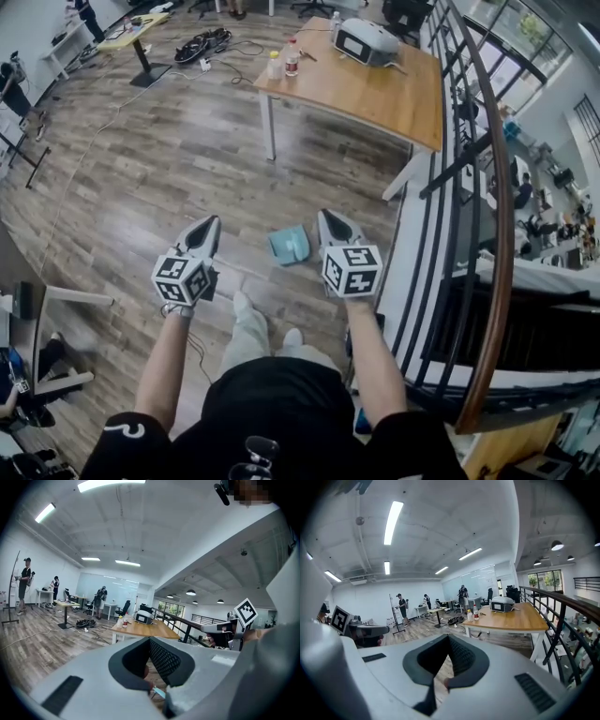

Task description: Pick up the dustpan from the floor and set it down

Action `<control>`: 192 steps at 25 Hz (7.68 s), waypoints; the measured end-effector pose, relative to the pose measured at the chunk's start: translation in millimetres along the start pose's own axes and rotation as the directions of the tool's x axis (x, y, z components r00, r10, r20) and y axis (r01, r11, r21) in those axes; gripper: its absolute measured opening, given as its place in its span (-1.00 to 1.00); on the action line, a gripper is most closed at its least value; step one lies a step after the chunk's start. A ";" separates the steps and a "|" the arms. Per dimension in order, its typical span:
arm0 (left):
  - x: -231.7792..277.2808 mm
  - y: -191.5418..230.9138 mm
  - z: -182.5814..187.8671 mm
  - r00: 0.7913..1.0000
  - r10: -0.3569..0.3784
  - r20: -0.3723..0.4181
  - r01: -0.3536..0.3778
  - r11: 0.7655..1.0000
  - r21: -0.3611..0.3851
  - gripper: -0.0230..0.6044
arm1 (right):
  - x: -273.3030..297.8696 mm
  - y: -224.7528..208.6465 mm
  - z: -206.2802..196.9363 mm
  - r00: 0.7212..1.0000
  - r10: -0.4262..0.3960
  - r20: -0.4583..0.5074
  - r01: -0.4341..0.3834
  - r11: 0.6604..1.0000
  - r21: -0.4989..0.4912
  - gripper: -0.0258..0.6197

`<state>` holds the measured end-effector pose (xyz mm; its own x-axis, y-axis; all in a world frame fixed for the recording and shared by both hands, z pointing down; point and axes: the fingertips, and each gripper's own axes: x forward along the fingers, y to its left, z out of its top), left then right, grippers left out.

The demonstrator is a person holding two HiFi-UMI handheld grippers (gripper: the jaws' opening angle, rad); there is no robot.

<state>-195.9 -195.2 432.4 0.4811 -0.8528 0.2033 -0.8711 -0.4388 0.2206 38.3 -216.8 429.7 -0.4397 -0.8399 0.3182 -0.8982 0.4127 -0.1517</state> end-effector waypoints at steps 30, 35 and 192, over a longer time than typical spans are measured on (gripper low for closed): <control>109.8 48.0 -98.4 0.981 -0.118 -0.153 0.112 0.993 -0.047 -0.93 | 101.4 -31.8 -108.2 0.998 -0.028 -0.058 0.036 0.991 0.130 -0.93; 125.7 72.4 -137.1 0.972 -0.118 -0.203 0.105 0.992 -0.075 -0.93 | 128.0 -43.5 -157.8 0.987 -0.050 -0.155 0.072 0.988 0.135 -0.93; 92.5 -149.4 19.3 0.989 -0.147 -0.029 0.149 0.976 0.155 -0.93 | -101.3 -158.2 -13.8 0.958 -0.227 -0.176 0.221 0.974 -0.052 -0.67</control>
<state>-23.2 -214.0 399.9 0.6064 -0.7706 0.1962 -0.7940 -0.6000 0.0975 224.9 -192.1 434.3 -0.2170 -0.8360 0.5040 -0.9716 0.2350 -0.0285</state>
